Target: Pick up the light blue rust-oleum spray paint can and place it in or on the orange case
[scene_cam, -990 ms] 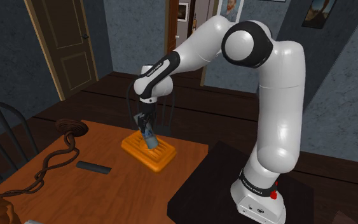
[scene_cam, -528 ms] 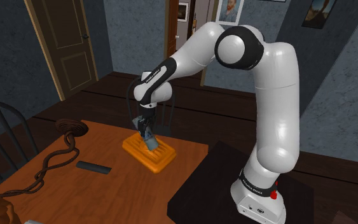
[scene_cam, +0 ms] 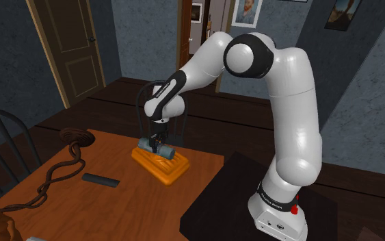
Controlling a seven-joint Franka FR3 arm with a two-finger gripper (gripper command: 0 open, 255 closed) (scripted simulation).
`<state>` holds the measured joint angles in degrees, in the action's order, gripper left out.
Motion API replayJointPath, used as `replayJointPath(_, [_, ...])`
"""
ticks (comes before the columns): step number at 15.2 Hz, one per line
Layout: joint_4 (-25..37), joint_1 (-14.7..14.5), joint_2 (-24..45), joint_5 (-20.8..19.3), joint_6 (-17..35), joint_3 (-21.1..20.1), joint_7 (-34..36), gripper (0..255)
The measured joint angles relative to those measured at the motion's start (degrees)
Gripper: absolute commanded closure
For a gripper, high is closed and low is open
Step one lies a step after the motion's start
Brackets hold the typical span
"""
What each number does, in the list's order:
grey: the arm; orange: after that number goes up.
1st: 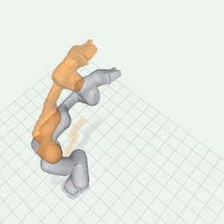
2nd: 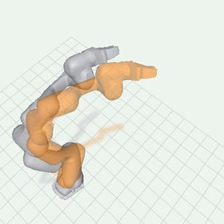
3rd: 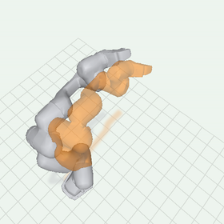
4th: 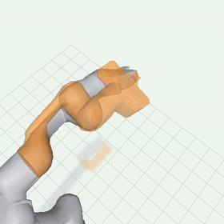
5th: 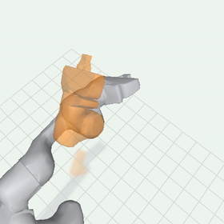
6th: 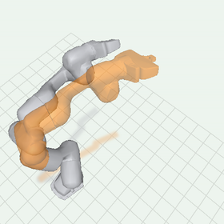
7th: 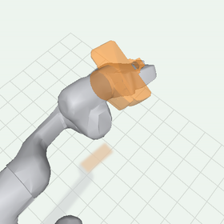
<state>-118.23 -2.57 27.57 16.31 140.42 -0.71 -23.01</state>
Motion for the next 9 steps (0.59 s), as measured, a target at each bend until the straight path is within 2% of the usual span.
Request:
replayJointPath(4, [0.0, 0.0, 0.1, 0.0, 0.1, 0.0, 0.0, 255])
replayJointPath(5, [0.1, 0.0, 0.1, 0.0, 0.1, 0.0, 0.0, 0])
replayJointPath(9, [0.1, 0.0, 0.1, 0.0, 0.1, 0.0, 0.0, 0])
